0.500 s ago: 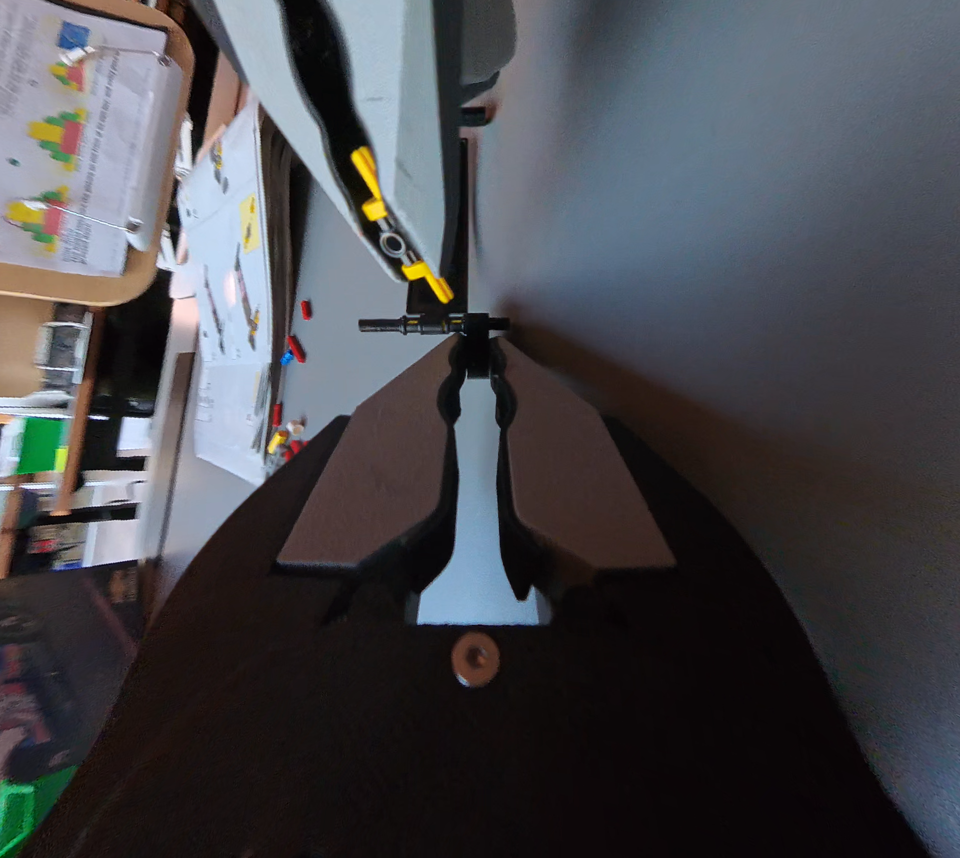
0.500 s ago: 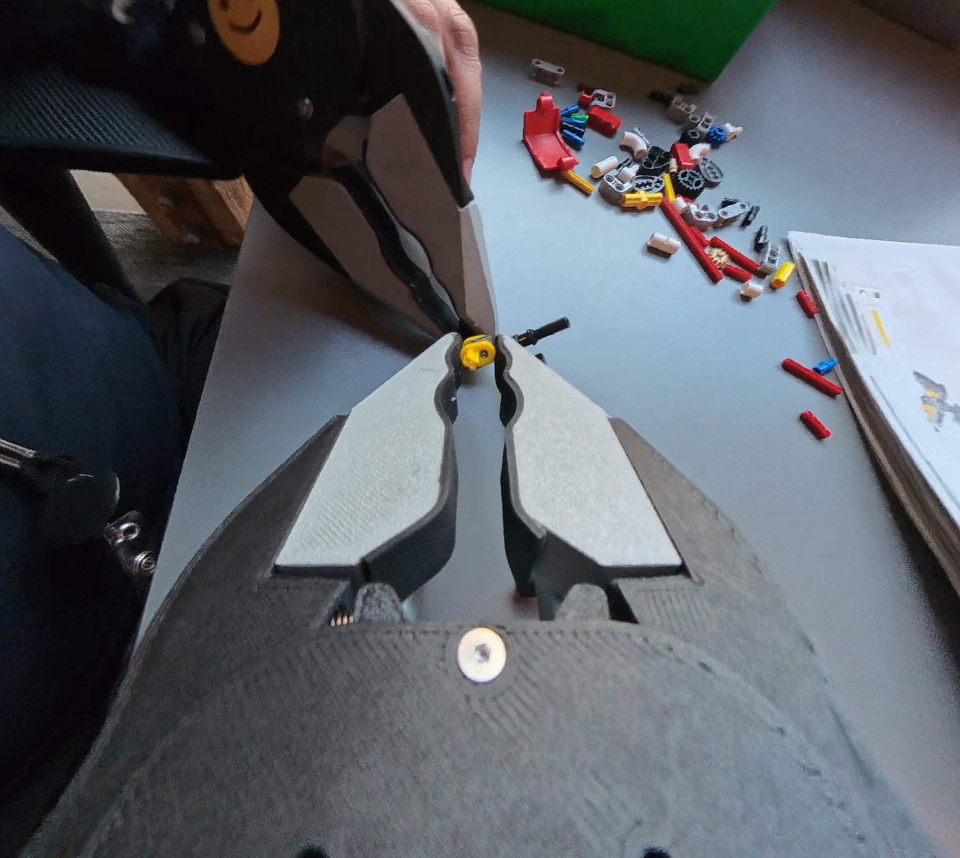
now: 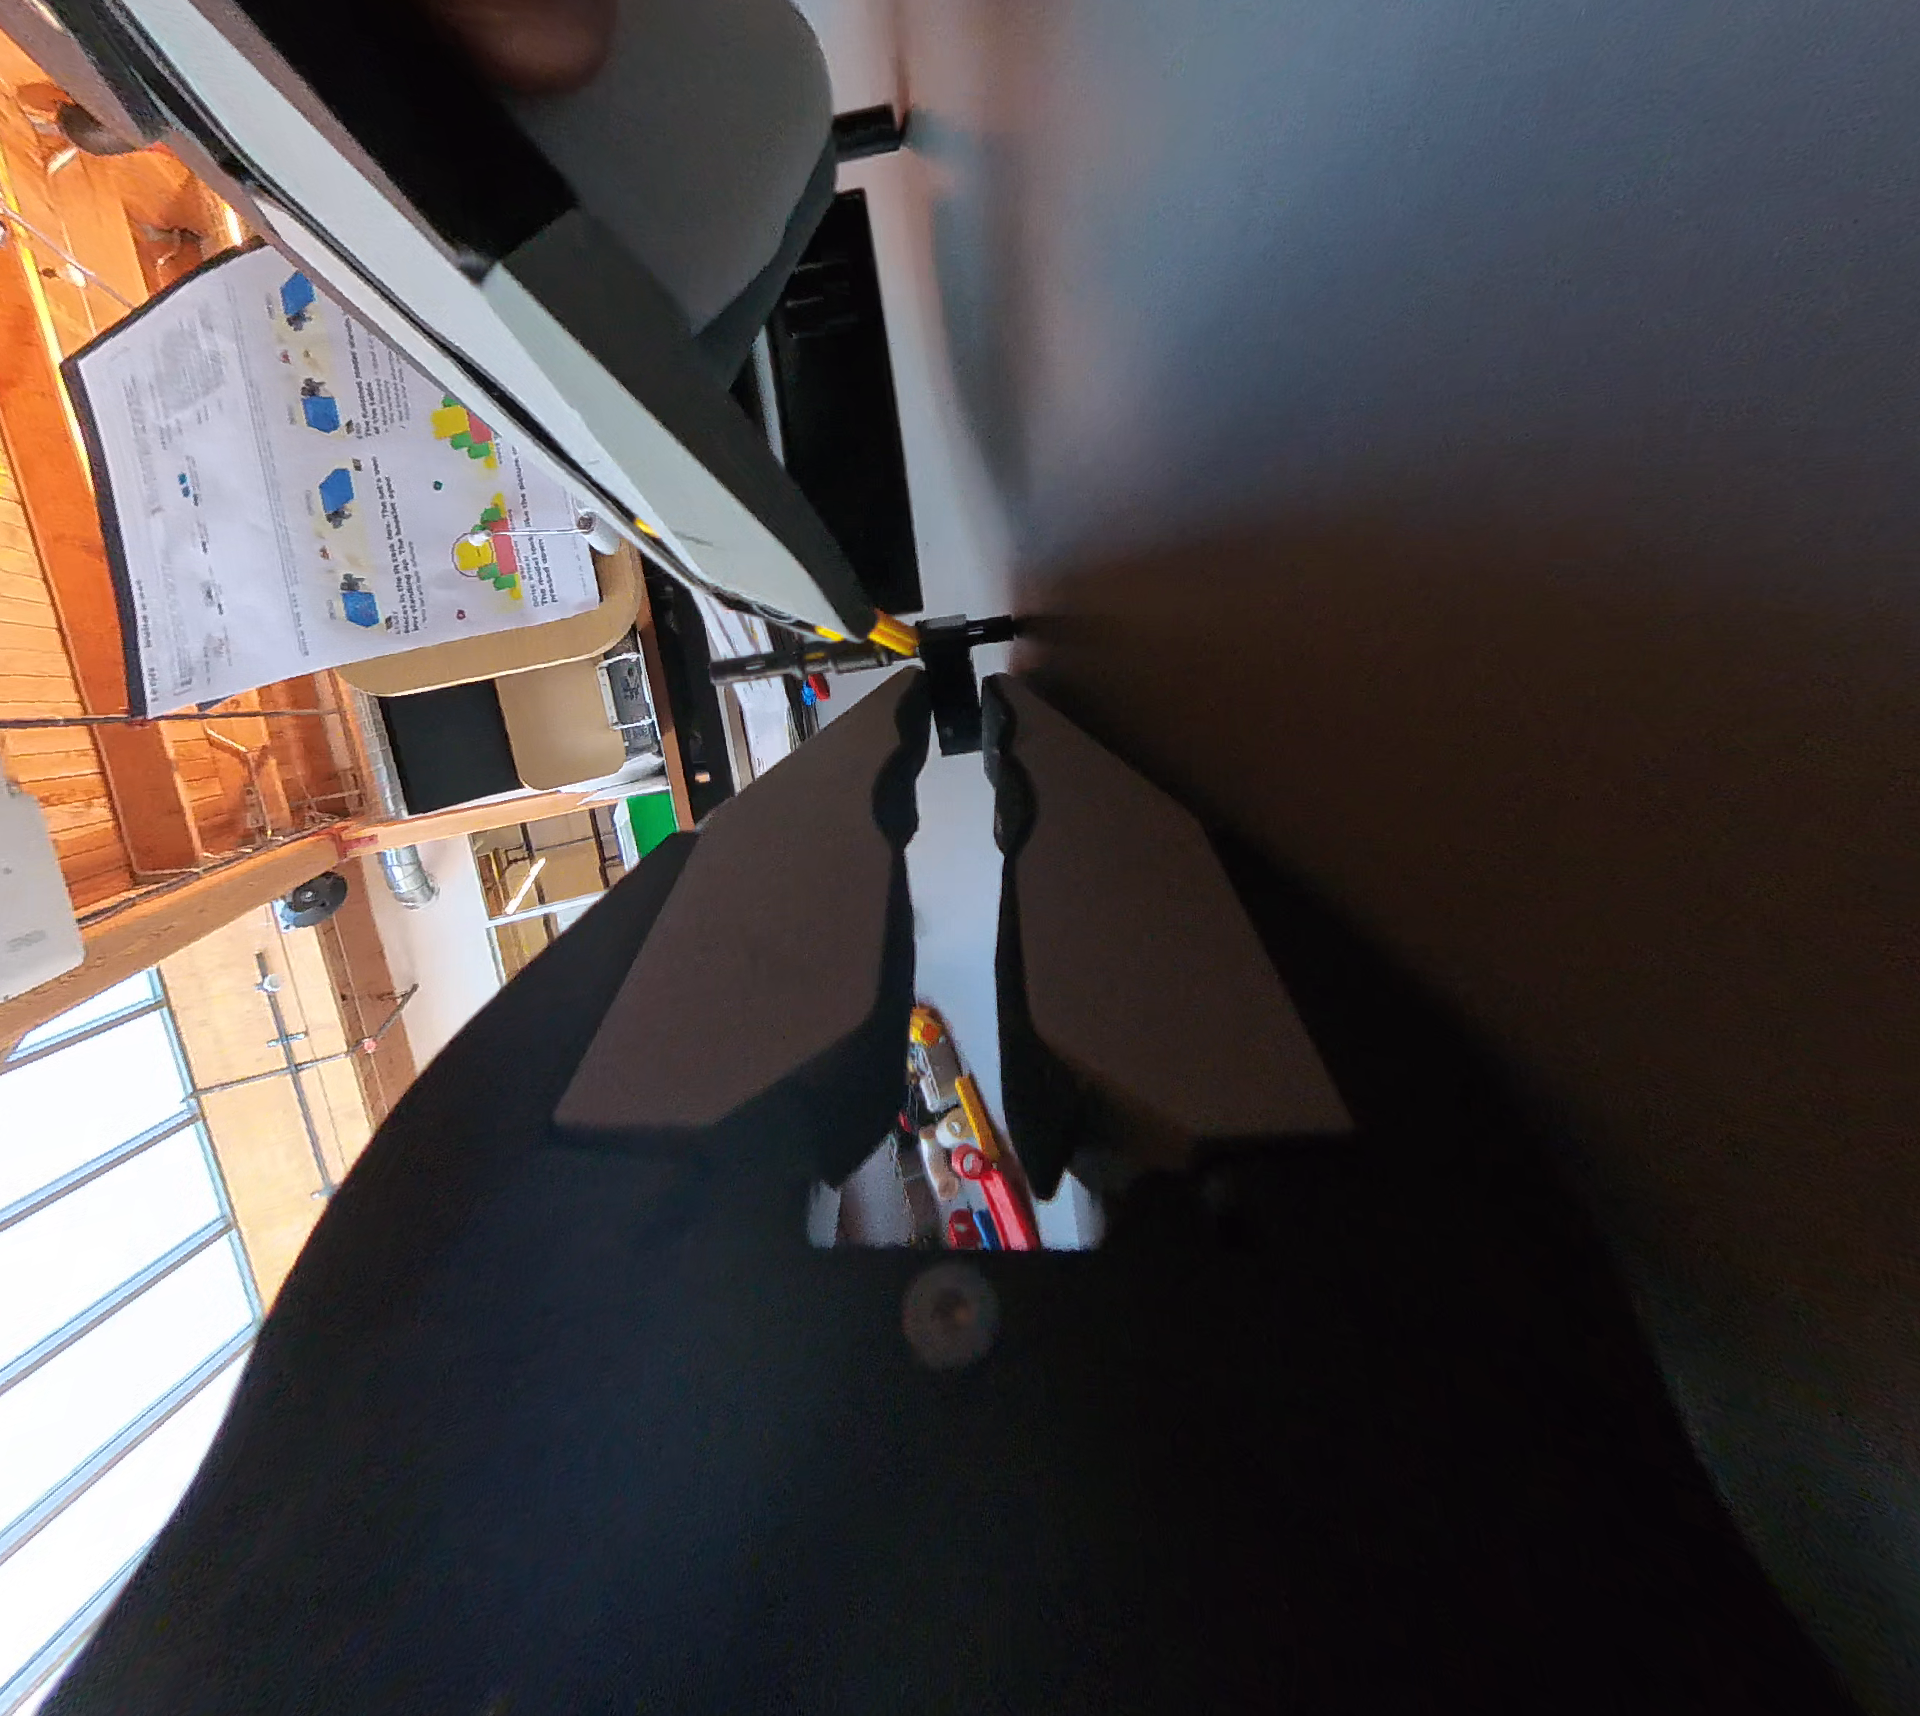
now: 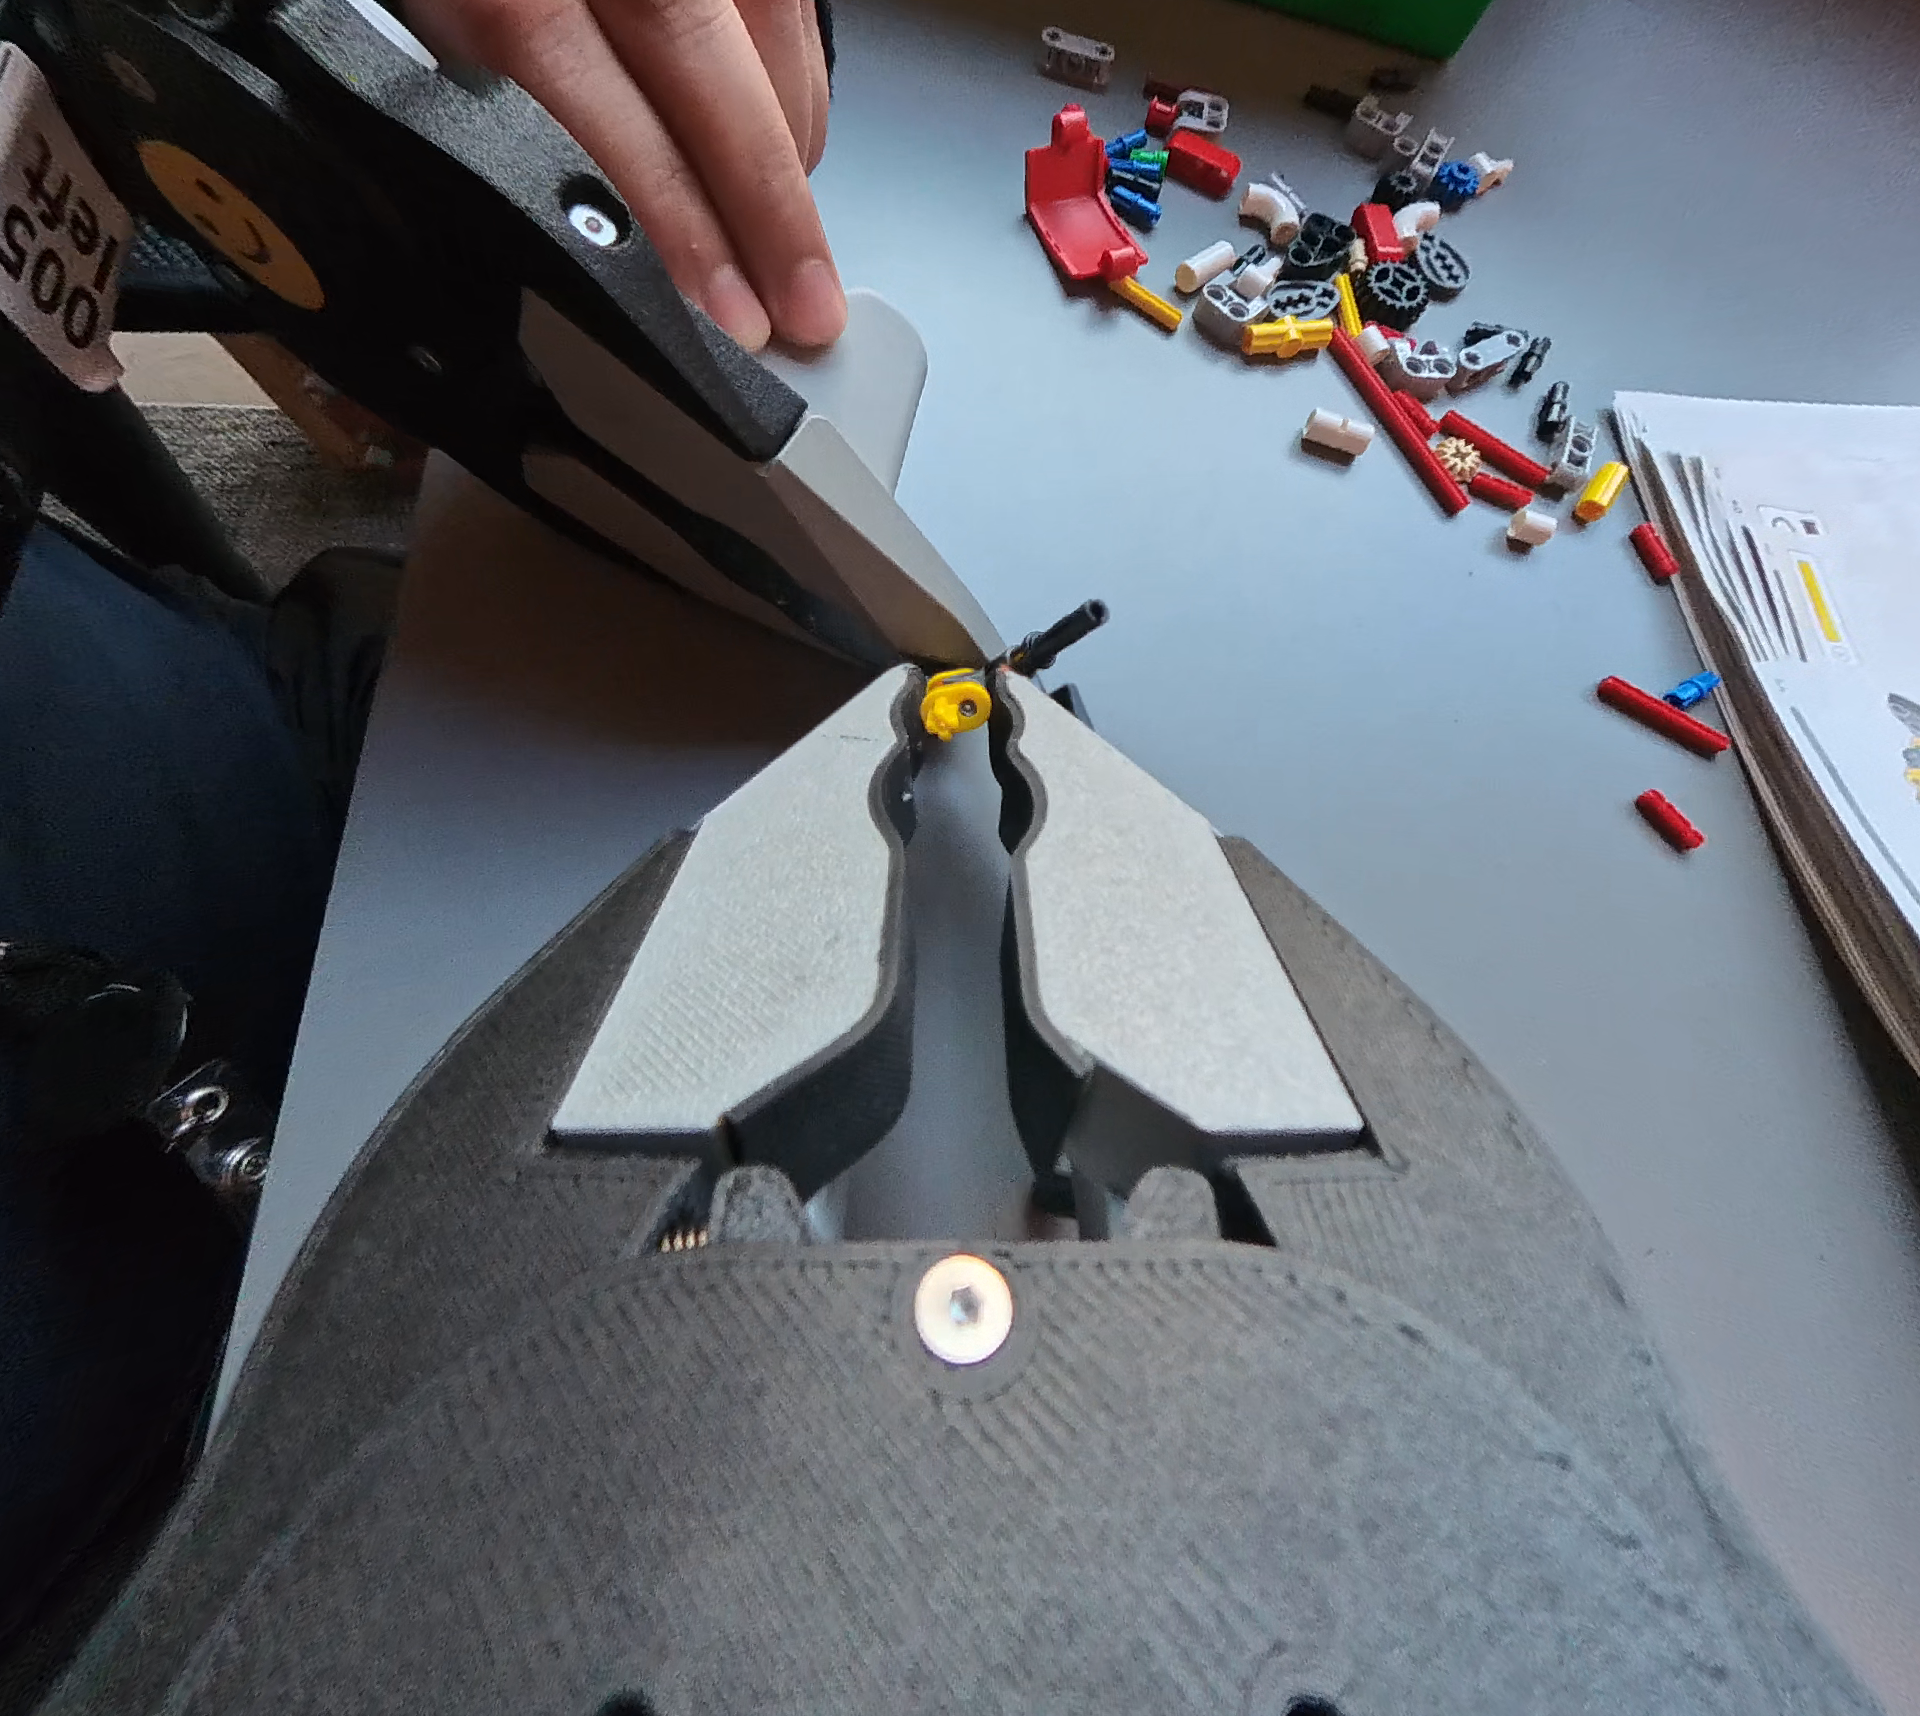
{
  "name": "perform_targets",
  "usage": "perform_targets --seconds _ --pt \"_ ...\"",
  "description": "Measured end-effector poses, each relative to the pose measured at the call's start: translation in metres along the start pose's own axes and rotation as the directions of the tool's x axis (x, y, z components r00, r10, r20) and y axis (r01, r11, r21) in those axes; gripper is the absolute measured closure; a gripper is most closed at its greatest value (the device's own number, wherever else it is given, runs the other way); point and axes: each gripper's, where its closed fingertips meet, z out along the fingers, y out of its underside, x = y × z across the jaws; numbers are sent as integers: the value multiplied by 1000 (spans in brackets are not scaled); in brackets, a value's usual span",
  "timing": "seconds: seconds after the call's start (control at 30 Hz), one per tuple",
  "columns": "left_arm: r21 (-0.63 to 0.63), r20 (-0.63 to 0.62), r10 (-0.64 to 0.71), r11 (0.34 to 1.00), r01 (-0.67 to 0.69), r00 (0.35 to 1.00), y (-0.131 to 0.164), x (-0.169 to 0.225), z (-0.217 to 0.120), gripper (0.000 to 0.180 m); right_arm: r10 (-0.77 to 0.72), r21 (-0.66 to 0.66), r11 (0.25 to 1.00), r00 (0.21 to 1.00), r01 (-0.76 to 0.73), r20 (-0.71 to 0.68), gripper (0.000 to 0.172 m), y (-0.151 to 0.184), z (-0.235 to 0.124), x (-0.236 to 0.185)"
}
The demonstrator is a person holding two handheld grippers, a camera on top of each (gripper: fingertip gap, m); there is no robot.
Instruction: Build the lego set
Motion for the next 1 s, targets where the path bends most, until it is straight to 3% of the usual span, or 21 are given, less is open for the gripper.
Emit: perform_targets --seconds 0.2,0.33,0.53,0.67,0.83,1.0 --pt "-5 -4 -37 999 37 999 1 0 -1 174 -6 -20 1000 1000 5 -10 162 -1 2 0" --pt "41 -74 -196 979 199 978 -1 2 -2 175 -44 -54 998 999 44 -9 162 -1 4 -2" --pt "86 -235 -423 888 452 875 0 5 -11 168 -86 -84 993 996 84 -14 163 -1 7 -5" --pt "82 -372 -546 786 613 751 -1 8 -19 164 -117 -114 987 993 113 -30 162 3 8 -8" --pt "62 -414 -570 760 647 709 0 11 -20 167 -156 -148 979 985 144 -73 162 9 10 -10" --pt "36 -494 -585 725 688 643 4 11 -21 161 -4 -53 999 998 1 -57 162 -2 -4 -2"
